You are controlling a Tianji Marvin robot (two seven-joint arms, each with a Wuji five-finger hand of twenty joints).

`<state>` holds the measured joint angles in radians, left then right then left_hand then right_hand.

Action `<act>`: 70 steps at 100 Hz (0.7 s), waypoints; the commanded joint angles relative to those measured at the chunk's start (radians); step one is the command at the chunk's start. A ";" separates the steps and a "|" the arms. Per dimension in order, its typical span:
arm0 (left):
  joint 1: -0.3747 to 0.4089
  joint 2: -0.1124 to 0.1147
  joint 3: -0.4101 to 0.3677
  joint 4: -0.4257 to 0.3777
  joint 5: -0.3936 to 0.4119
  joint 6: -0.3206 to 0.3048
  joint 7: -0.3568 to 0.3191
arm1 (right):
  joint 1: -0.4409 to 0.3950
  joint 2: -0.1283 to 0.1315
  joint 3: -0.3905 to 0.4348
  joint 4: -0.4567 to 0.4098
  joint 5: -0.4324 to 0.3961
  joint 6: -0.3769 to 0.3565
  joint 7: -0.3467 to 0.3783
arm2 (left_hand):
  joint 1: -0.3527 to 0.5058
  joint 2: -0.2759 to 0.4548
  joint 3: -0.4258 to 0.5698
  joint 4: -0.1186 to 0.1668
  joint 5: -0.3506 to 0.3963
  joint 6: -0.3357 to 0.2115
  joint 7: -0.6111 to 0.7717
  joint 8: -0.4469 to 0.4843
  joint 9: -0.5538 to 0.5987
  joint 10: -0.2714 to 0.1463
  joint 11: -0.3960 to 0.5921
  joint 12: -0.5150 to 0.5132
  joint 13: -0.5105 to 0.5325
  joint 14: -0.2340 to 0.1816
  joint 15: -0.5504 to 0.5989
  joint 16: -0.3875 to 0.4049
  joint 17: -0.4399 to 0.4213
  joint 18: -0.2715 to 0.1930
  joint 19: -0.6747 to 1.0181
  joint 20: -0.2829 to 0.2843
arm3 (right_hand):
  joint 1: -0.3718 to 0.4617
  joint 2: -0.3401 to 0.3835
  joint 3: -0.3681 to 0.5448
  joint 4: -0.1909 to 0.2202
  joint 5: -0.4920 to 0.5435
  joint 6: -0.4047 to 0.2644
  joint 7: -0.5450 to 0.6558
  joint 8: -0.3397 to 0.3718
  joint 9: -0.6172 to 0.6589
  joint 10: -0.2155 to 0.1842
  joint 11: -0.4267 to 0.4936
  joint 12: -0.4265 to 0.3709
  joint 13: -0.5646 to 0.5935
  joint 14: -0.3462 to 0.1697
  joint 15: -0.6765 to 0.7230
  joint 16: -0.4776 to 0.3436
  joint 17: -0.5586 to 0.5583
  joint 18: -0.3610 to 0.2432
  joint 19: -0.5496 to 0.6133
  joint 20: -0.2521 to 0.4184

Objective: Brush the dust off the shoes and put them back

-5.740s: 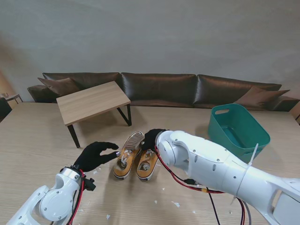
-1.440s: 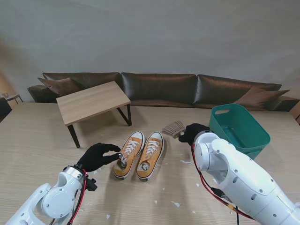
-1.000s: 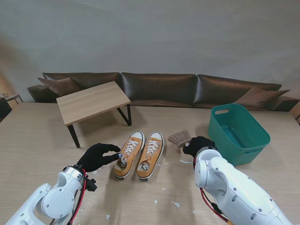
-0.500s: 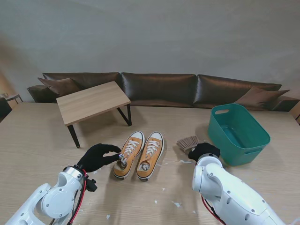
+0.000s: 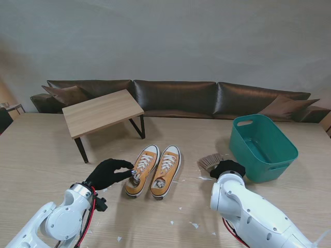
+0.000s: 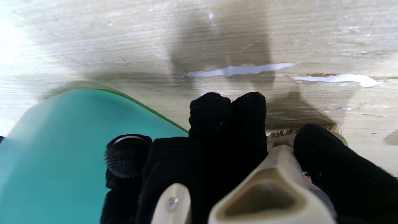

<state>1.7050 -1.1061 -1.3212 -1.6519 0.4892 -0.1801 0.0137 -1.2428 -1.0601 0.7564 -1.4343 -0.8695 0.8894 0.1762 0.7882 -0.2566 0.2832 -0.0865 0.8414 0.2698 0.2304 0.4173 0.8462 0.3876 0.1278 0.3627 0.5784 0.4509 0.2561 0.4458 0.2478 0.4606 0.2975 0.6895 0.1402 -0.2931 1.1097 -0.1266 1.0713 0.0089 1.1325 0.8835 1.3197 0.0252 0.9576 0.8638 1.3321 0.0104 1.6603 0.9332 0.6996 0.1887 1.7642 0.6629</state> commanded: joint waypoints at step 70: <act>-0.003 0.000 0.003 0.005 -0.012 -0.003 -0.029 | 0.003 0.019 -0.028 -0.010 -0.031 0.038 0.059 | 0.014 0.047 -0.020 0.046 0.024 0.010 0.008 0.008 0.028 0.014 0.008 0.011 0.048 0.017 0.013 0.014 -0.001 0.018 -0.022 0.008 | -0.072 -0.062 -0.072 0.060 -0.293 0.070 -0.112 -0.135 -0.230 -0.038 0.054 -0.022 -0.012 -0.086 -0.179 -0.133 0.338 0.054 -0.165 -0.060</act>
<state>1.7012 -1.1046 -1.3192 -1.6478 0.4805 -0.1822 0.0050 -1.2216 -1.0358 0.7143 -1.4290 -0.8891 0.9410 0.2300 0.7882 -0.2565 0.2832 -0.0864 0.8422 0.2701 0.2339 0.4178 0.8574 0.3881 0.1311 0.3713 0.5801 0.4510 0.2561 0.4458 0.2478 0.4606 0.2975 0.6895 0.0824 -0.3167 1.0629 -0.0929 0.8072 0.0460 1.0244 0.7532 1.1140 0.0058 0.9832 0.8548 1.3140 -0.0633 1.4863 0.8099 0.6997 0.2094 1.6103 0.6078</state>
